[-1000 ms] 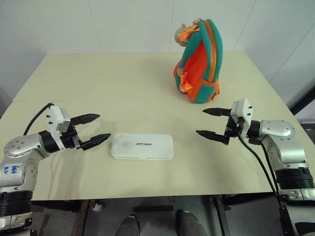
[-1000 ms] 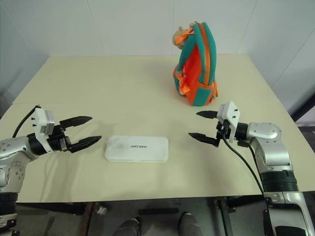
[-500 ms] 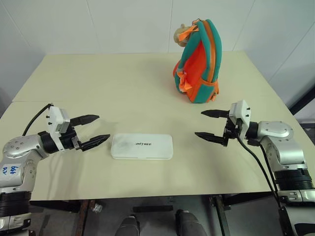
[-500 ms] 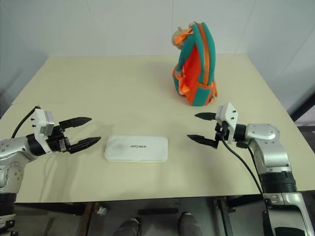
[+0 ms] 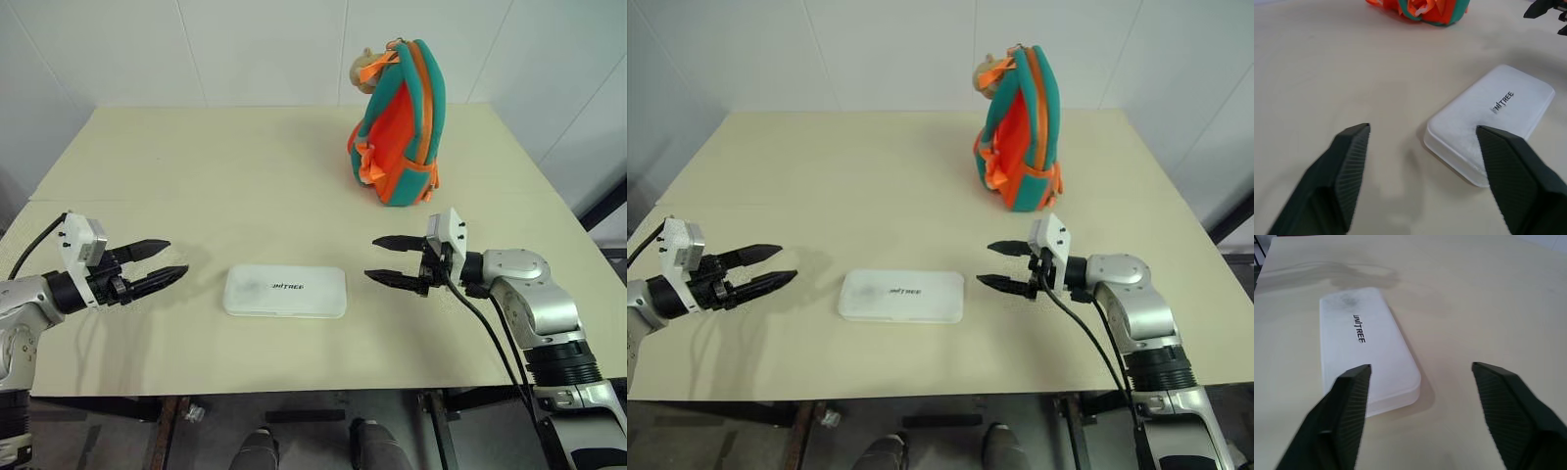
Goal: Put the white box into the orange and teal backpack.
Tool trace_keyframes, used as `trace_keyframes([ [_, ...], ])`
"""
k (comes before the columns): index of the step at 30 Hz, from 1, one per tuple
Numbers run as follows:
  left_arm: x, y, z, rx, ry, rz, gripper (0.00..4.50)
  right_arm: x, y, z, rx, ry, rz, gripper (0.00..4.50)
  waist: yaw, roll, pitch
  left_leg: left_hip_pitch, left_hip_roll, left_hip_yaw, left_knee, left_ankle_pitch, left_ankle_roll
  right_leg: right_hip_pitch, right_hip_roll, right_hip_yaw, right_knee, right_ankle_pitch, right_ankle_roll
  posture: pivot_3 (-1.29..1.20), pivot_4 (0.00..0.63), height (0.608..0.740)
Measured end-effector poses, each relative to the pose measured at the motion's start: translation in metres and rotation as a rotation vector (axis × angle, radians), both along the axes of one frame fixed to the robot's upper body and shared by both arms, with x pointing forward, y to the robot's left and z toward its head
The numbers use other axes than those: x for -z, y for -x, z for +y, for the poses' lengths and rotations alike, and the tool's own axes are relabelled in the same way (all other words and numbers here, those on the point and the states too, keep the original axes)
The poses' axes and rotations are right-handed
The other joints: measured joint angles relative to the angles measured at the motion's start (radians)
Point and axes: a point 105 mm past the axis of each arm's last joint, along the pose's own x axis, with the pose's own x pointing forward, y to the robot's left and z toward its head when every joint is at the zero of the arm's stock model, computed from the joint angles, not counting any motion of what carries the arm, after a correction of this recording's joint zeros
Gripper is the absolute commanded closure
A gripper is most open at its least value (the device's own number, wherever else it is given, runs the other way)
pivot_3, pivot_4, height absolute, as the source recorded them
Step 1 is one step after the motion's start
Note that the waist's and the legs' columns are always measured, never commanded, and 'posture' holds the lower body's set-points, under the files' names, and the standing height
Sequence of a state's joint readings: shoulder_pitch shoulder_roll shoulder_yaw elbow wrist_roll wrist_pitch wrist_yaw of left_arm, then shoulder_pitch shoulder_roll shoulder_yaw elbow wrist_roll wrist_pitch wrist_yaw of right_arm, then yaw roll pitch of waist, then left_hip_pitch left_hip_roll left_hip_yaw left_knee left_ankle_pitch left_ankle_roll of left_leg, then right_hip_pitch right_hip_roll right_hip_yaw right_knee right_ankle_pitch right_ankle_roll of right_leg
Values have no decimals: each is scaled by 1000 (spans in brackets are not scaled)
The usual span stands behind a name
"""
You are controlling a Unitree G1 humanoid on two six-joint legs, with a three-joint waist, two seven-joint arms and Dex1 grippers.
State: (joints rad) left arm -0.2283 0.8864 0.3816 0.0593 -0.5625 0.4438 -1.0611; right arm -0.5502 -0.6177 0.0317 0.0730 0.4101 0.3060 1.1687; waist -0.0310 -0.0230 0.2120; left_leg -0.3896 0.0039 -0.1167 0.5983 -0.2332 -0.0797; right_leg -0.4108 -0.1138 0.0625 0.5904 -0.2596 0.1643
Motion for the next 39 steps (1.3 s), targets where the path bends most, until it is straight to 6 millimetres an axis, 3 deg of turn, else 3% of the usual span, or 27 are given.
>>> trace_keyframes([
  [7,26,0,14,-26,89,247,29,16,15,-15,-12,182,173,1,-2,0,0,0,0,0,0,0,0,0,0,0,1,-1,-1,0,150,740],
  [11,35,-8,23,-90,216,390,29,31,27,-10,-46,229,329,1,-2,0,0,0,1,0,0,0,0,-1,1,0,1,-1,-1,0,150,740],
  [16,42,-7,6,-22,372,592,29,41,24,9,-20,220,433,1,-5,0,0,0,0,0,0,0,0,-1,1,0,2,0,-1,0,150,740],
  [24,38,-27,-28,2,568,758,29,46,7,22,51,194,482,1,2,-1,0,-1,0,-1,2,0,0,-1,0,-1,3,0,0,0,150,740],
  [32,51,-14,-49,21,536,983,29,46,9,34,45,178,505,1,-10,-1,0,-1,0,-1,2,0,0,-2,1,-1,4,-1,0,0,150,740],
  [39,50,-10,-49,11,526,1026,29,42,21,44,9,173,525,1,-8,-1,0,-1,0,-1,2,0,0,-2,0,-1,4,-1,0,0,150,740],
])
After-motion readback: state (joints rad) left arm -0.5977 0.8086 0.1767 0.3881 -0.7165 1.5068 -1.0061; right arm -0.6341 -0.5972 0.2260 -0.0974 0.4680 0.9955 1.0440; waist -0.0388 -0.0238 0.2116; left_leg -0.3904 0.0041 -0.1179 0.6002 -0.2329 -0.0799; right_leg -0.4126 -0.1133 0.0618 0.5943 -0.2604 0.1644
